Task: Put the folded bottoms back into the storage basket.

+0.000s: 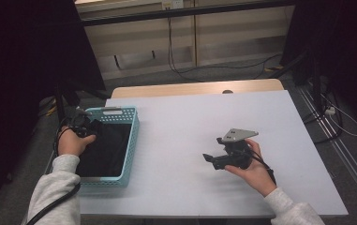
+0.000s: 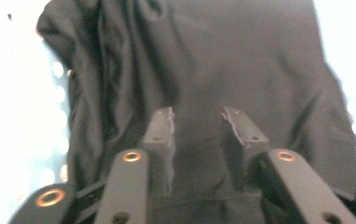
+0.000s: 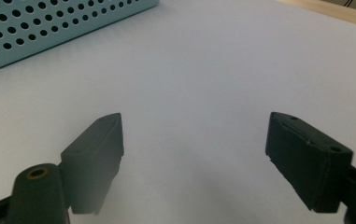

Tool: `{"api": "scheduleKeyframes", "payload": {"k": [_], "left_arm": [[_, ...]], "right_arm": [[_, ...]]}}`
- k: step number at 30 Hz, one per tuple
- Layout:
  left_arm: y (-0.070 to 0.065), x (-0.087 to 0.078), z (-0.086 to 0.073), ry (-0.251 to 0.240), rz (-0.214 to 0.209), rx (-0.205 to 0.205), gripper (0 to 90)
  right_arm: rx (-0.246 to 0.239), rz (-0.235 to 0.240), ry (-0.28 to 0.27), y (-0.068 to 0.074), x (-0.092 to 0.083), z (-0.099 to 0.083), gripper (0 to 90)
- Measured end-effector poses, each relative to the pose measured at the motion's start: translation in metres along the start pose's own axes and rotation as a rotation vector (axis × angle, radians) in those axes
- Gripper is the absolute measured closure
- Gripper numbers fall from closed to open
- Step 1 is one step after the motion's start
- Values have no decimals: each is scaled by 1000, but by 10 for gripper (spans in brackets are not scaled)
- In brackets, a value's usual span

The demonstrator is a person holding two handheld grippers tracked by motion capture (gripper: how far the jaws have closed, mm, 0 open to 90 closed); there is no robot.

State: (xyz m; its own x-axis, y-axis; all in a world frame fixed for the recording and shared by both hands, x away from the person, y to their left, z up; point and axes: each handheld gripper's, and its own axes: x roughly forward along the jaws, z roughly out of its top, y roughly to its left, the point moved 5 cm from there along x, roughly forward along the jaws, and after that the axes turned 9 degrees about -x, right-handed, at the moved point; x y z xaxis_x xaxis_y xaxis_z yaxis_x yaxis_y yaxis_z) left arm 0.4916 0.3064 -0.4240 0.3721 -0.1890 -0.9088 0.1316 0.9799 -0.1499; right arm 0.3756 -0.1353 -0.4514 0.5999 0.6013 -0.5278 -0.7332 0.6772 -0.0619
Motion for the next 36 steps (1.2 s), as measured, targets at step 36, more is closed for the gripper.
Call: {"api": "scheduleKeyframes", "payload": {"k": [36], "left_arm": [[-109,-21,19,-91,-199,221,286]], "right_arm": [[44,-34,8,-26,-45,-35,187]]}}
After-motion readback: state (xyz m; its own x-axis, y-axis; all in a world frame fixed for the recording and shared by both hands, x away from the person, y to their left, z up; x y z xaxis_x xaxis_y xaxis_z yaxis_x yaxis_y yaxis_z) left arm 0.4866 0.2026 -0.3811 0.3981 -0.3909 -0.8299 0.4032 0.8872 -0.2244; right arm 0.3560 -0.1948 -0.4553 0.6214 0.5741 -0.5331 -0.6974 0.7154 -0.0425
